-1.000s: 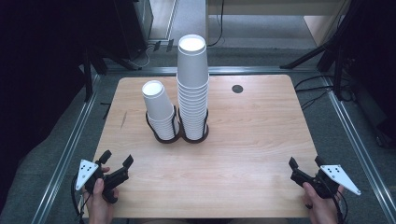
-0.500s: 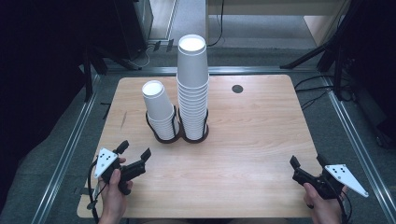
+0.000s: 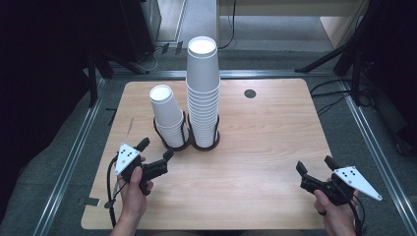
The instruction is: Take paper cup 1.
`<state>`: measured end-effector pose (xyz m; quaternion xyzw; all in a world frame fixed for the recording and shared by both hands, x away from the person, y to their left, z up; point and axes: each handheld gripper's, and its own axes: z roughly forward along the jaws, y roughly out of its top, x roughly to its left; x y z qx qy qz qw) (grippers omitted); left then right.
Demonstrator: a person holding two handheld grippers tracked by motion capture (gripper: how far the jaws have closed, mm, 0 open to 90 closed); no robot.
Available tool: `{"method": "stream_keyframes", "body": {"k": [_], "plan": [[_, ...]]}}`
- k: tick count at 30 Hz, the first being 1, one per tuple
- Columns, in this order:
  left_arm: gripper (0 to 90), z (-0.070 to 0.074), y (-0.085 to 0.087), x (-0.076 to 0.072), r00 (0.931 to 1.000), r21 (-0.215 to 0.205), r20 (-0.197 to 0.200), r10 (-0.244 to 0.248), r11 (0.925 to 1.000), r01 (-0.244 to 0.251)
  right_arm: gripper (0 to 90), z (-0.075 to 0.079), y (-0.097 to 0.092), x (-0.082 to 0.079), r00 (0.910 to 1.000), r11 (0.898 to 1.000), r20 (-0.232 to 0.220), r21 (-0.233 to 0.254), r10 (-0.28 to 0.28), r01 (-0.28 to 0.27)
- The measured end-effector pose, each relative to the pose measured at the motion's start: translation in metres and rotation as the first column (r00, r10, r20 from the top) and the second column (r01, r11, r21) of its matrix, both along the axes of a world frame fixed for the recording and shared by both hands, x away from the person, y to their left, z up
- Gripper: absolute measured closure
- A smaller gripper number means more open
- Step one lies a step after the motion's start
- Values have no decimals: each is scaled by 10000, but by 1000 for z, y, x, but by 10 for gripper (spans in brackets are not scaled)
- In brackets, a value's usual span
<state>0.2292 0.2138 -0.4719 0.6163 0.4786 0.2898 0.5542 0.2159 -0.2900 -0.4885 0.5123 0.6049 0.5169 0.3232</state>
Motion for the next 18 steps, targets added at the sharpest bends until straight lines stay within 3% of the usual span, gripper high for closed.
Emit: {"method": "stream_keyframes", "body": {"k": [9,18], "plan": [[76,11,-16,10,9999,-48,60,-116,9999,116,42,17,15,9,9984,9986,186,-4,534,-534],[76,21,-37,20,9997,196,128,-186,9996,183,36,36,39,20,9947,9958,459,-58,915,-914]]}}
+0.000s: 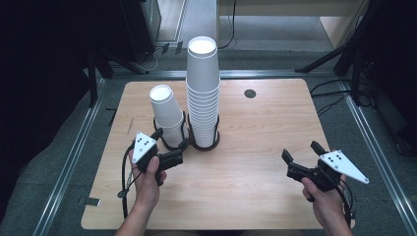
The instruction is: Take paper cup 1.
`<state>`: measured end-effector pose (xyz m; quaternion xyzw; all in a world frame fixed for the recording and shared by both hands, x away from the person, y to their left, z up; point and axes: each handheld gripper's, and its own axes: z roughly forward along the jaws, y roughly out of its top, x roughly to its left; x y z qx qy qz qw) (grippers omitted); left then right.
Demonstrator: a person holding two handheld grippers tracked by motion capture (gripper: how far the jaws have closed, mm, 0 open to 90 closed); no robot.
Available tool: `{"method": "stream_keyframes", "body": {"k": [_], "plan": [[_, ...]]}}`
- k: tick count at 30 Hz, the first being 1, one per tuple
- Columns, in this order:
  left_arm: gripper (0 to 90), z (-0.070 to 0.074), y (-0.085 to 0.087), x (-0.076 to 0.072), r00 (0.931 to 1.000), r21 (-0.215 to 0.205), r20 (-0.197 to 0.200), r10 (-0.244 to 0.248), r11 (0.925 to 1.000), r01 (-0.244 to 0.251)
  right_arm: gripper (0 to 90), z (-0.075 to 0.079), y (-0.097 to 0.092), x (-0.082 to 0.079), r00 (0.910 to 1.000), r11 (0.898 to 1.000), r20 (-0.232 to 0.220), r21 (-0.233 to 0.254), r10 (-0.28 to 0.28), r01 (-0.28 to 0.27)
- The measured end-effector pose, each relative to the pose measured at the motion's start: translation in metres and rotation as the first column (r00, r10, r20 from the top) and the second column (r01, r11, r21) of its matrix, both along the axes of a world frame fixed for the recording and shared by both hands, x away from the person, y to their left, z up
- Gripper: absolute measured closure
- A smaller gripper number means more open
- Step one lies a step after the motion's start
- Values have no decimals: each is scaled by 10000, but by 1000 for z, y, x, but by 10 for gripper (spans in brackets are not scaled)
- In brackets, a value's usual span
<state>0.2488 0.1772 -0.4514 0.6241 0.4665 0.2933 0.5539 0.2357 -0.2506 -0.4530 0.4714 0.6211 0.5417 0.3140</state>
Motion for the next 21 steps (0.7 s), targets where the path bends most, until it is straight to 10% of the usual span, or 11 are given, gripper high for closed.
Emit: {"method": "stream_keyframes", "body": {"k": [21], "plan": [[75,10,-48,32,9998,421,74,205,9989,-208,0,40,58,28,9976,9976,149,97,683,-684]]}}
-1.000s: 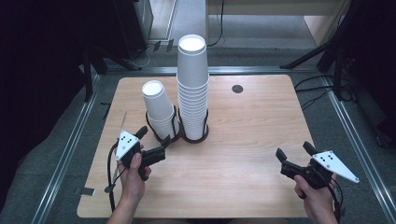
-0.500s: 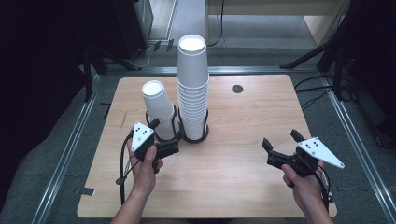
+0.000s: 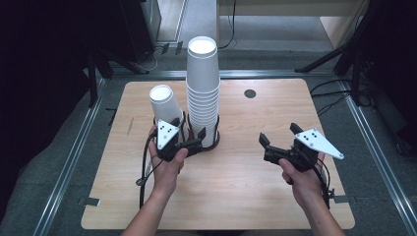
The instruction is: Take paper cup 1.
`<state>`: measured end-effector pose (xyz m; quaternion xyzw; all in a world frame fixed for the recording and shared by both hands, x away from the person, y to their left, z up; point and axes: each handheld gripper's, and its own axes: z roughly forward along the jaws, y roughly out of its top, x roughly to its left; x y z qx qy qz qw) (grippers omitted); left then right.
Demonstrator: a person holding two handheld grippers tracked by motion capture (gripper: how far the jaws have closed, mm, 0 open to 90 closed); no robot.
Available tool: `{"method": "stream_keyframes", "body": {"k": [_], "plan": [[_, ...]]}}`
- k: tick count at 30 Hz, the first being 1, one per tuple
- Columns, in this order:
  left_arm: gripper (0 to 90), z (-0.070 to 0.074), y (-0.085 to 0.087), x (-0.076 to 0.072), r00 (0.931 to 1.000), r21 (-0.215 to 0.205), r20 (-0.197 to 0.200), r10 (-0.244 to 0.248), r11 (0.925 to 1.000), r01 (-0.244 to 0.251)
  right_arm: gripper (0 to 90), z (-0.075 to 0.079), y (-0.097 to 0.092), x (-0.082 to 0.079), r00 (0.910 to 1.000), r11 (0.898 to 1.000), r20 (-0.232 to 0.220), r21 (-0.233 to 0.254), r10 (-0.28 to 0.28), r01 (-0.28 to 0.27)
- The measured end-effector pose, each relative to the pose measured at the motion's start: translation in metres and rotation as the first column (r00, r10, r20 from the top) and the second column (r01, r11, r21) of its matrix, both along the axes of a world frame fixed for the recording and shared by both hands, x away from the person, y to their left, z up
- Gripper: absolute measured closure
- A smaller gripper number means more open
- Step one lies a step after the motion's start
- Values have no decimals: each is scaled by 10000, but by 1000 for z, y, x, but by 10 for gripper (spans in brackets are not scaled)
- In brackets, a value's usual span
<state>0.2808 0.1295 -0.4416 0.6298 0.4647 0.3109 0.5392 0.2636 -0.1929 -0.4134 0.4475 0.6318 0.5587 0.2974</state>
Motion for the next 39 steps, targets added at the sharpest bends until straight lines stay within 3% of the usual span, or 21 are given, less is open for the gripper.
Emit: {"method": "stream_keyframes", "body": {"k": [12,21,34,39], "plan": [[75,-8,-13,13,9980,108,-159,604,9981,-602,0,33,37,14,9986,9987,228,170,474,-478],[76,-10,-19,20,9973,131,-71,736,9972,-735,0,61,72,25,9935,9946,486,65,1032,-1037],[69,-6,-27,34,9941,191,151,1074,9940,-1077,0,84,110,45,9855,9855,409,342,1649,-1663],[64,-6,-30,38,9945,245,232,1021,9944,-1026,0,89,122,52,9821,9827,409,159,1836,-1844]]}}
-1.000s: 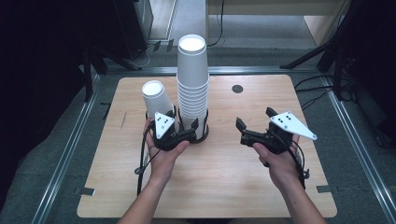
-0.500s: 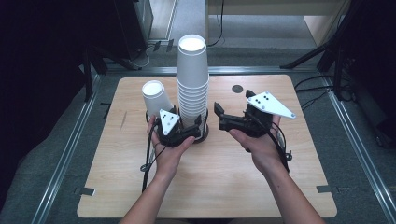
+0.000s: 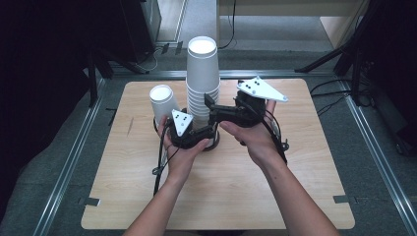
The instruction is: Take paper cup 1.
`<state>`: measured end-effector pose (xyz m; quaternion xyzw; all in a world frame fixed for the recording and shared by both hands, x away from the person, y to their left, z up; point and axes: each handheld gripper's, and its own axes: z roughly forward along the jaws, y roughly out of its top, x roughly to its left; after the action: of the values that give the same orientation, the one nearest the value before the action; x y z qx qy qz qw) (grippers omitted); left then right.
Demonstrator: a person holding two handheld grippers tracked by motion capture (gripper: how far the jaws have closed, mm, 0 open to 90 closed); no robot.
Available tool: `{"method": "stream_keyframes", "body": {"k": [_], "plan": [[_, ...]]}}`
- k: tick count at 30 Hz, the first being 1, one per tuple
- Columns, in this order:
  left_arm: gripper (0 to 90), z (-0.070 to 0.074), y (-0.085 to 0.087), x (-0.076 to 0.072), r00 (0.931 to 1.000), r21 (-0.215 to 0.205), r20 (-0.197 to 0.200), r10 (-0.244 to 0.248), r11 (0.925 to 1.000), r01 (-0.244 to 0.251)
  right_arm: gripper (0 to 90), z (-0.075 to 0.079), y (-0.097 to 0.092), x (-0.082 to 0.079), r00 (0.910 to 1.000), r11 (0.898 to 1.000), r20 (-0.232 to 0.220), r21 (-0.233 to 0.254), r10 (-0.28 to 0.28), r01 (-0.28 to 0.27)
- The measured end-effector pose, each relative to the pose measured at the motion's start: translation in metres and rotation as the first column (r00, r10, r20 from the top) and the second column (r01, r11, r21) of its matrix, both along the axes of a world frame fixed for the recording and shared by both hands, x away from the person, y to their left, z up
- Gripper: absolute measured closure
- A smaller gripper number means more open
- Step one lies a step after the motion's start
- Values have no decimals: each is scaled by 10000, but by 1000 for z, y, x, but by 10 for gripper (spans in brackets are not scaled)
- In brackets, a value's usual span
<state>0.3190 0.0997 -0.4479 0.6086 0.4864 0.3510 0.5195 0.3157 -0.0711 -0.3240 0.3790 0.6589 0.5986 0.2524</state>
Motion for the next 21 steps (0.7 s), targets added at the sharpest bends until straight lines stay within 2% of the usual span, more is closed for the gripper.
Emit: {"method": "stream_keyframes", "body": {"k": [3,8,10,13,16,19,21], "plan": [[62,-1,-4,4,10000,17,42,35,10000,-35,0,6,12,10,10000,10000,-55,-20,35,-35],[33,-2,-8,10,9998,77,-103,144,9999,-143,0,10,20,19,9998,10000,-167,-62,55,-56],[25,-4,-8,13,10000,171,-17,80,9998,-80,0,12,25,25,9998,9999,-164,-54,104,-105],[15,-5,-8,15,10000,-19,16,71,10000,-71,0,14,29,33,9994,9996,-241,-72,257,-259],[15,-5,-10,16,9998,-32,72,187,9998,-187,0,16,33,38,9987,9993,-350,65,363,-361],[14,-4,-12,19,9997,-9,64,240,9997,-240,0,15,42,43,9983,9993,-456,-77,367,-371],[14,-4,-11,20,9997,192,102,211,9996,-213,0,13,45,46,9980,9994,-538,-65,326,-330]]}}
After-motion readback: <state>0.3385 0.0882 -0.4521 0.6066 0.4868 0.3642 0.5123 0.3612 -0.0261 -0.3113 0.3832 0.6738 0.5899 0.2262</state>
